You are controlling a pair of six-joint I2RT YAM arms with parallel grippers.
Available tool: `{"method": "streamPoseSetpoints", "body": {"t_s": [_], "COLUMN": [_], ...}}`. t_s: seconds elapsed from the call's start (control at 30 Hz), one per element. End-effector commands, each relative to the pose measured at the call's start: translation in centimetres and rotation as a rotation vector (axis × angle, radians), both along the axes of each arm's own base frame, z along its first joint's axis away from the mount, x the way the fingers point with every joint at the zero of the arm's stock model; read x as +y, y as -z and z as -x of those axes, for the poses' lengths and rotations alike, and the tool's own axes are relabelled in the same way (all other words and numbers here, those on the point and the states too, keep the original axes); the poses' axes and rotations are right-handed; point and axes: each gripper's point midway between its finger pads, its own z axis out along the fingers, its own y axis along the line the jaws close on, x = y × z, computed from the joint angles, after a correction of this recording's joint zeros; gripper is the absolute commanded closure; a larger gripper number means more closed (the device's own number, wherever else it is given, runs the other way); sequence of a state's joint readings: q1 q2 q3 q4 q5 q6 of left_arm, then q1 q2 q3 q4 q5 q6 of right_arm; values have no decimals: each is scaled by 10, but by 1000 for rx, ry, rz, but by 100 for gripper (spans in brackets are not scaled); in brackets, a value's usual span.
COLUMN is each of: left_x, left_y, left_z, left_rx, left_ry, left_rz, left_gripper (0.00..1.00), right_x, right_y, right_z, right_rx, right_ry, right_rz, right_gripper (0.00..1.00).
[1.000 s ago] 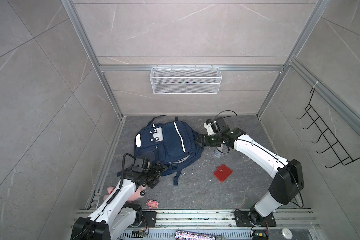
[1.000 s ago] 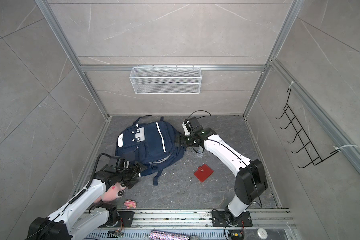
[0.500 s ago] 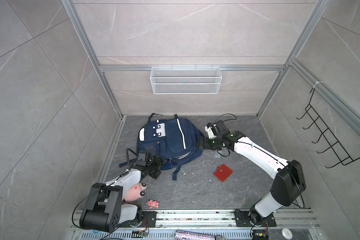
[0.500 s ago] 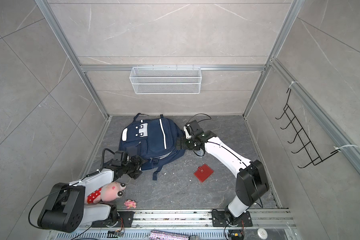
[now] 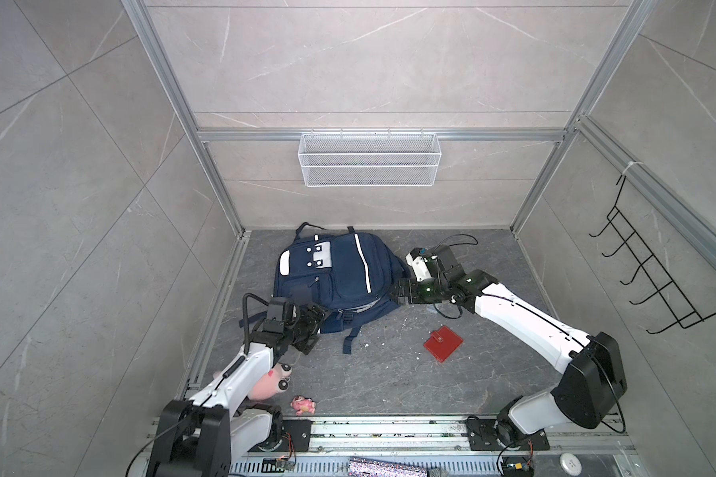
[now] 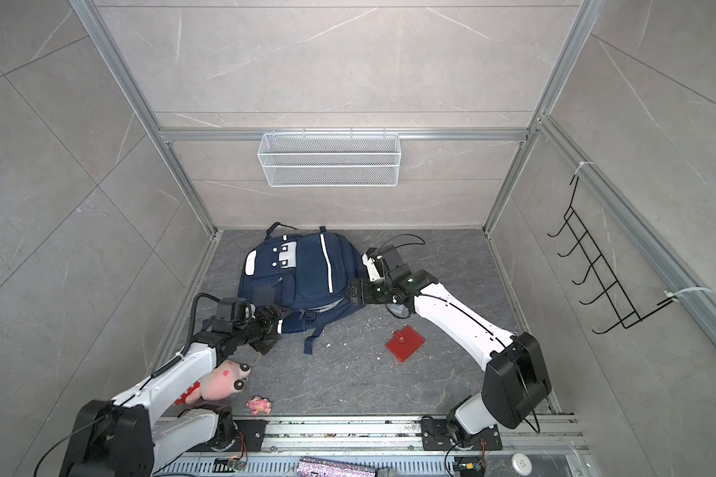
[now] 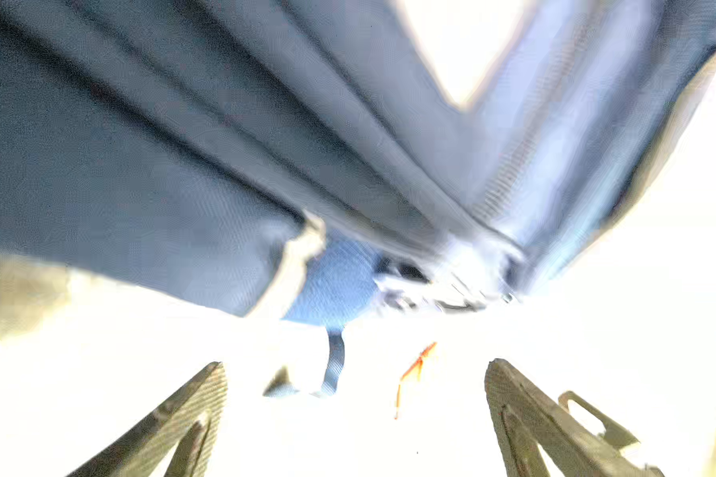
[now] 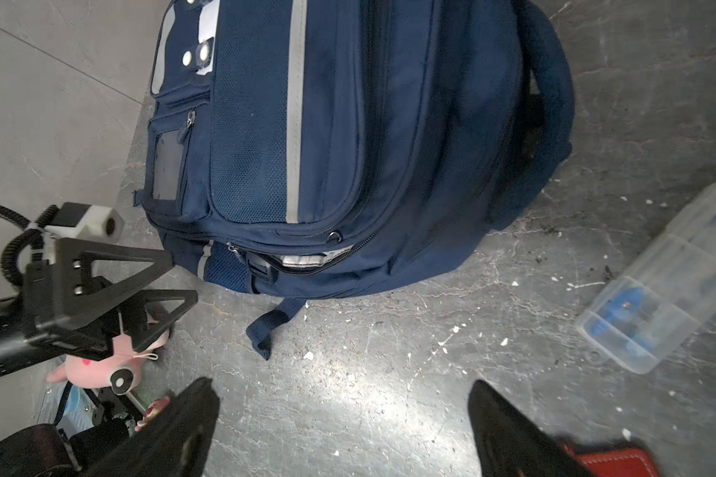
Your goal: Pack the student bag
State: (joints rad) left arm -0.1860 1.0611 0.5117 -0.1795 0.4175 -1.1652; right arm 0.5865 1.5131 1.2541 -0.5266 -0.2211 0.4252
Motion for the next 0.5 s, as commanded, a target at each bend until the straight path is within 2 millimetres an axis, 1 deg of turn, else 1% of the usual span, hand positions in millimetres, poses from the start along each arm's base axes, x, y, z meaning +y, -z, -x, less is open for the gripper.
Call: {"method": "streamPoseSetpoints", "body": {"t_s": [0.0, 0.1, 0.13, 0.17, 0.27, 0.33, 0.4, 0.47], "left_x": [4, 10, 11, 11, 7, 8, 11, 13], "left_y": [-10, -19, -23, -26, -29, -28, -23, -15], "left_z": [16, 0, -8, -17, -39, -49, -56, -62], "left_rx": [43, 6, -10, -25, -33, -35, -31, -14], "left_ry": [29, -18, -26, -25, -15, -25, -49, -73], "left_rz": [-16, 10, 13, 15, 21, 13, 2, 6], "left_gripper": [1, 15, 22, 26, 28, 28, 28, 25], "right_x": [5, 9, 10, 12, 15, 20, 26, 31], "right_y": [-5, -2, -3, -1, 5, 8, 9, 12], "right_z": [-1, 1, 2, 3, 3, 4, 6, 10], "right_rx": [-18, -12, -12, -8, 22, 38, 40, 46], "right_ry": [-16, -24, -27, -29, -24, -28, -36, -46], "right_rz": [8, 8, 8, 10, 27, 39, 40, 43], "right_gripper": [4, 4, 4, 5, 5, 5, 5, 5]}}
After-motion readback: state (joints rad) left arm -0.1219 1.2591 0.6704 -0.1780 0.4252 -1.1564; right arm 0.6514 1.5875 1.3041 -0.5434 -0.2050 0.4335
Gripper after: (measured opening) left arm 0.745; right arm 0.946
